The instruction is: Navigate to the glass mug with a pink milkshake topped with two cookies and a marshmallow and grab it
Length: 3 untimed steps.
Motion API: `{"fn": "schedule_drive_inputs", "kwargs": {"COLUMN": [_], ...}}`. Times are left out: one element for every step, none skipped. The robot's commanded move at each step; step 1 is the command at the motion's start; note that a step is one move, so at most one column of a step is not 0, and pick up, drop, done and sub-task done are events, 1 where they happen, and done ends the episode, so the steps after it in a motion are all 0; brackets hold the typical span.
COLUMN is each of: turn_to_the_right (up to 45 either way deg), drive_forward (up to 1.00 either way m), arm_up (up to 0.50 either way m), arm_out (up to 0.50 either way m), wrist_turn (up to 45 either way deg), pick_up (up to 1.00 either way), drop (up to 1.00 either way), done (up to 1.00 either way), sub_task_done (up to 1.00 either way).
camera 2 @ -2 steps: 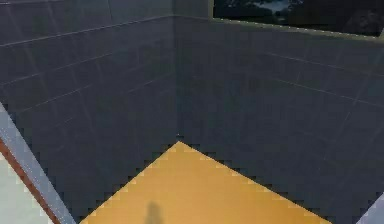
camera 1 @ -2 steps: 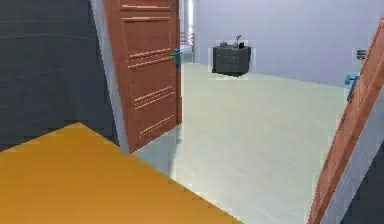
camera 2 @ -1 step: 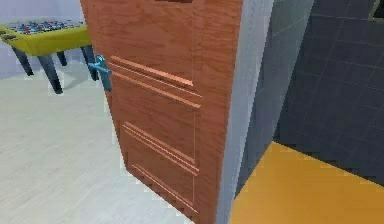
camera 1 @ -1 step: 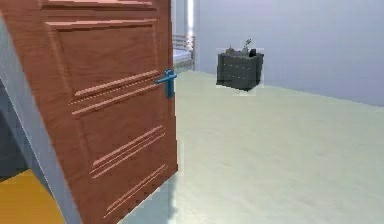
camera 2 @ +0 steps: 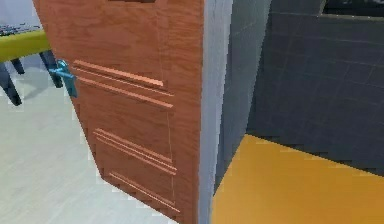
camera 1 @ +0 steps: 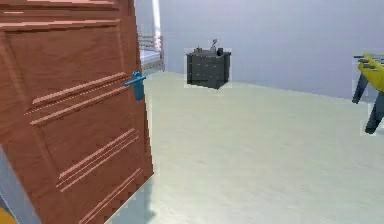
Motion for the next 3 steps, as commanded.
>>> {"fn": "schedule_drive_inputs", "kwargs": {"turn_to_the_right": [0.0, 12.0, 3.0], "drive_forward": [0.20, 0.00, 0.00], "arm_up": [0.00, 0.00, 0.00], "arm_out": [0.00, 0.00, 0.00], "wrist_turn": [0.0, 0.0, 0.0], "pick_up": [0.00, 0.00, 0.00], "drop": [0.00, 0.00, 0.00], "done": [0.00, 0.00, 0.00], "sub_task_done": [0.00, 0.00, 0.00]}}
